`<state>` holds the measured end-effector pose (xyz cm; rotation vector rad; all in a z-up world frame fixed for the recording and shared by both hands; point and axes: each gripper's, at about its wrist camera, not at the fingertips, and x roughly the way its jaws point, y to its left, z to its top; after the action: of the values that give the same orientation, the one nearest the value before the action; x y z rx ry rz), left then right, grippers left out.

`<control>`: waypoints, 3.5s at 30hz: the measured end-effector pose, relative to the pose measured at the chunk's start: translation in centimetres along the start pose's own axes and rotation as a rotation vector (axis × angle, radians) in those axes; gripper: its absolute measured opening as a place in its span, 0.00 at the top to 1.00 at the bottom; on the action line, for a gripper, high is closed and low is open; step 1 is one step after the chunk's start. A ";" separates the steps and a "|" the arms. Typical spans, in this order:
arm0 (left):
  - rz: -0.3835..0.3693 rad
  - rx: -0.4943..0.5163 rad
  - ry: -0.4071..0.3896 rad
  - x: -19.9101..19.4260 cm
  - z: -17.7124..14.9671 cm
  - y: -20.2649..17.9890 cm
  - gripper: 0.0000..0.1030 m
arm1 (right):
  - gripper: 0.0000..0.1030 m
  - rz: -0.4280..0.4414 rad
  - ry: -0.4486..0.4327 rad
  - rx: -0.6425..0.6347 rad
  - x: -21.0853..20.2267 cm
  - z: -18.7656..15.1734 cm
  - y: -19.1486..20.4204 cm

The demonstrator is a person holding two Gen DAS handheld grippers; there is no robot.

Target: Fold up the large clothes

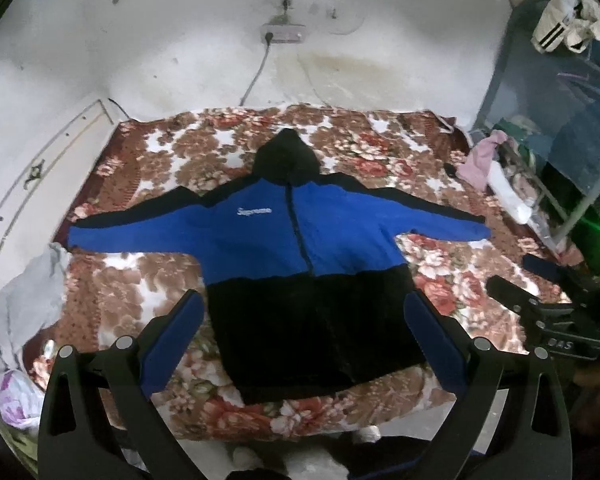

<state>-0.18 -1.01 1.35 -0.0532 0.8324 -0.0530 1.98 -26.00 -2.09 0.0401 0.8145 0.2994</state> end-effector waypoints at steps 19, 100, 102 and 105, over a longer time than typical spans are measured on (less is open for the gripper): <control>0.094 0.019 -0.008 0.6 1.2 0.1 0.05 | 0.04 -0.005 0.007 0.002 0.1 0.1 -0.1; -0.127 0.134 0.196 72.9 32.2 15.5 0.09 | 0.04 0.060 0.341 -0.010 71.7 31.5 -15.1; -0.140 0.135 0.208 74.6 32.6 15.8 0.09 | 0.04 0.076 0.348 0.011 73.2 31.9 -15.4; -0.192 0.088 0.239 77.1 33.3 16.9 0.13 | 0.04 0.101 0.347 0.071 75.5 33.0 -16.4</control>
<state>76.75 11.46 -34.26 -0.0440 1.0606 -0.2810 78.70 -18.05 -35.46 0.0981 1.1698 0.3786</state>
